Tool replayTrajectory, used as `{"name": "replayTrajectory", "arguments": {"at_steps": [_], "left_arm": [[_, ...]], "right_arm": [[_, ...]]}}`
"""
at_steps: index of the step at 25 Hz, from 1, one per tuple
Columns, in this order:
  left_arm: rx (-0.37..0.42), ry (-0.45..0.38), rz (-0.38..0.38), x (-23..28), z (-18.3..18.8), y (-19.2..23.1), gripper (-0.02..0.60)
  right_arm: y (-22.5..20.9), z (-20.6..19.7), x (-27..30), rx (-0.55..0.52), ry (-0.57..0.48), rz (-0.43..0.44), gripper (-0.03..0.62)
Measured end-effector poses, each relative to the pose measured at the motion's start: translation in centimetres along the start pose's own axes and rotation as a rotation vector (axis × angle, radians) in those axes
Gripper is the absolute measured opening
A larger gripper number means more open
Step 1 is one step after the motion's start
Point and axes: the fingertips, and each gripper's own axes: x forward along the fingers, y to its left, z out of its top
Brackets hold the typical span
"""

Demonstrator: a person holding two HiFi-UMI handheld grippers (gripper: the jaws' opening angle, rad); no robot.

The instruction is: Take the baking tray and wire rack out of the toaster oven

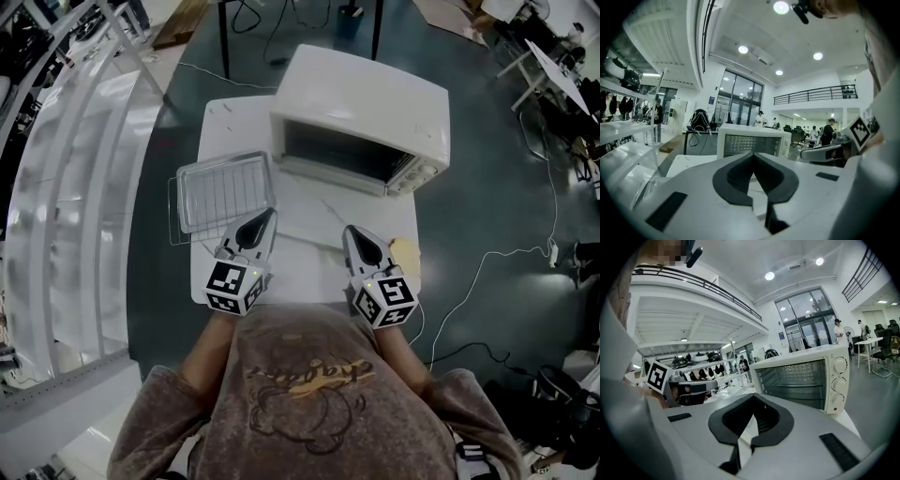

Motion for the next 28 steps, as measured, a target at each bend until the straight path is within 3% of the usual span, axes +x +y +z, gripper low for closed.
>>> {"name": "replayTrajectory", "arguments": {"at_steps": [7, 19, 28], "left_arm": [[-0.002, 0.027, 0.001, 0.6, -2.2, -0.3, 0.003], [-0.034, 0.005, 0.005, 0.5, -1.7, -0.2, 0.003], [-0.051, -0.013, 0.011, 0.3, -0.9, -0.1, 0.003]], "right_arm": [[-0.4, -0.9, 0.0, -0.005, 0.003, -0.01, -0.006], [-2.3, -0.4, -0.3, -0.022, -0.026, -0.097, -0.006], [-3.2, -0.1, -0.7, -0.025, -0.023, -0.115, -0.006]]}}
